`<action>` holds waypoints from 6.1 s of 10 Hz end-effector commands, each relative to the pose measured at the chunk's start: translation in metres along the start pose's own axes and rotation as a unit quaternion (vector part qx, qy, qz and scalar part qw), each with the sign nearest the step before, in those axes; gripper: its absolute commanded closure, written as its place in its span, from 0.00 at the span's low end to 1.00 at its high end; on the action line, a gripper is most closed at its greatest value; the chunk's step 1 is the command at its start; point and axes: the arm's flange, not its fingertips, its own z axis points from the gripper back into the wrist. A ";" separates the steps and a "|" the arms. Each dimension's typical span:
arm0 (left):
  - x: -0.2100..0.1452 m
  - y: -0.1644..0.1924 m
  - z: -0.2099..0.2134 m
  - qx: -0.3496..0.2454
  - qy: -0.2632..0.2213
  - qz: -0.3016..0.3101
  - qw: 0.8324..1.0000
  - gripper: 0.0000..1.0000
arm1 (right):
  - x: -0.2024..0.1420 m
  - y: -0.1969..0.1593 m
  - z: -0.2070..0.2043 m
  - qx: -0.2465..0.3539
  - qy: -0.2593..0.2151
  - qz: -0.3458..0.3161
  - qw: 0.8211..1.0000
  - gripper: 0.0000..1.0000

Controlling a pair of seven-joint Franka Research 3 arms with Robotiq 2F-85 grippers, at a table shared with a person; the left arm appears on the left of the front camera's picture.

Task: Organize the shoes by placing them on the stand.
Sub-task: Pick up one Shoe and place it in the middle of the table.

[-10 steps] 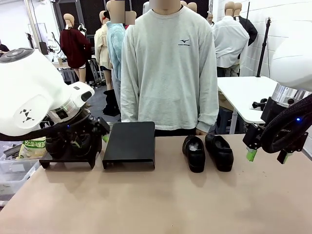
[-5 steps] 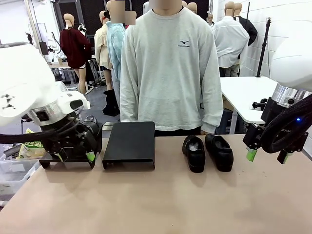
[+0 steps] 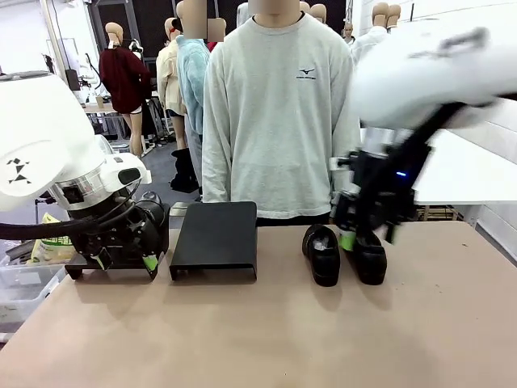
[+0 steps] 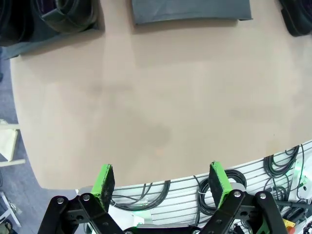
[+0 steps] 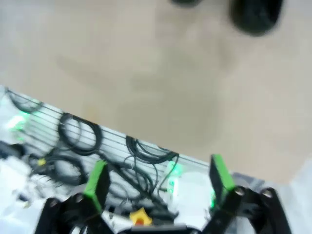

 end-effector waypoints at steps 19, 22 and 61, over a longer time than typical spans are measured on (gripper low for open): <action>0.002 -0.001 -0.001 -0.005 -0.005 0.011 1.000 0.00 | 0.185 0.000 -0.112 -0.083 -0.087 -0.168 0.979 0.00; 0.002 -0.001 -0.001 -0.005 -0.005 0.011 1.000 0.00 | 0.188 -0.003 -0.117 -0.075 -0.074 -0.180 0.978 0.00; 0.002 -0.001 -0.001 -0.005 -0.005 0.011 1.000 0.00 | 0.025 0.160 -0.164 -0.102 -0.024 -0.115 0.988 1.00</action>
